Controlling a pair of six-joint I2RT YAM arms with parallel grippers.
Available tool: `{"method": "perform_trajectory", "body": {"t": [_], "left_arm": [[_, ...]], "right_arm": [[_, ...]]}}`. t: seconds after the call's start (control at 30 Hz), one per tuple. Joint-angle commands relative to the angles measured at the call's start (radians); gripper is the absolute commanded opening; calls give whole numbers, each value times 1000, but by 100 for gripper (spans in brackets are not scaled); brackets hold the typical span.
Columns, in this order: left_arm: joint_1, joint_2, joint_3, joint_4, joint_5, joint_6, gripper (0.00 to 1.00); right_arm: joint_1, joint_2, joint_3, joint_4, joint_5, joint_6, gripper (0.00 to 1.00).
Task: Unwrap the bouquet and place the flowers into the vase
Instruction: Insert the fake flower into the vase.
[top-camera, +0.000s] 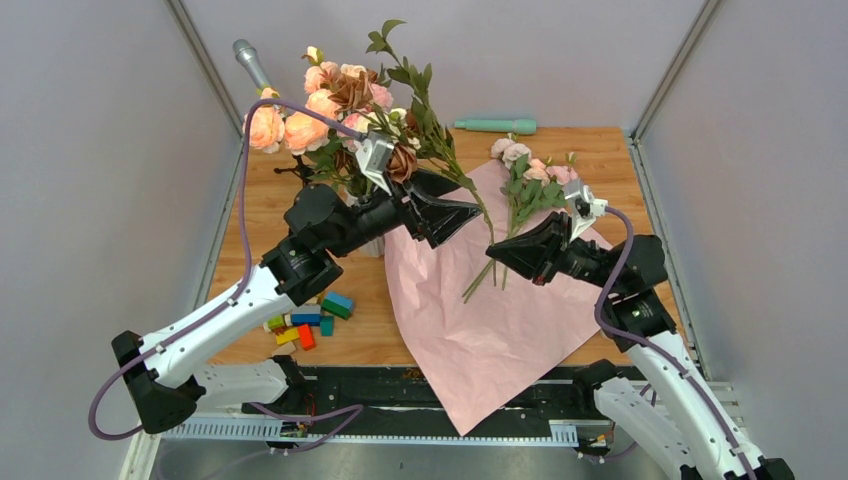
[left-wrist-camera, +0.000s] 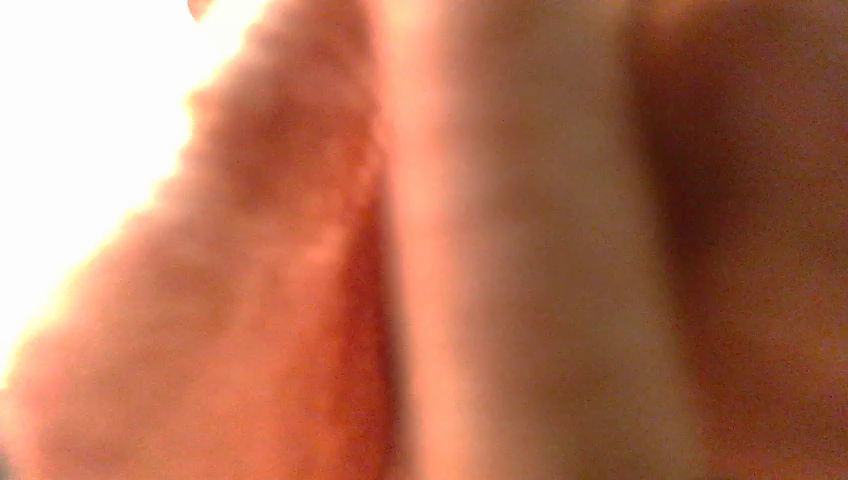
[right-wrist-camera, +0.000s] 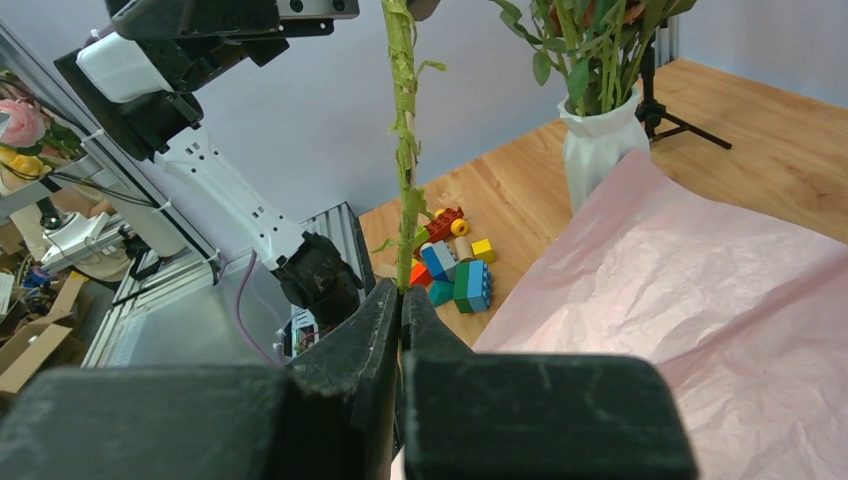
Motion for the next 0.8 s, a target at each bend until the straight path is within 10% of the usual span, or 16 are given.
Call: {"method": "perform_trajectory", "body": {"t": [0.0, 0.77], "left_arm": [[-5, -32, 31, 42, -61, 40, 81], [-6, -71, 27, 36, -155, 101, 16]], "right_arm": [[24, 11, 50, 10, -4, -42, 0], [83, 54, 61, -51, -11, -94, 0]]}}
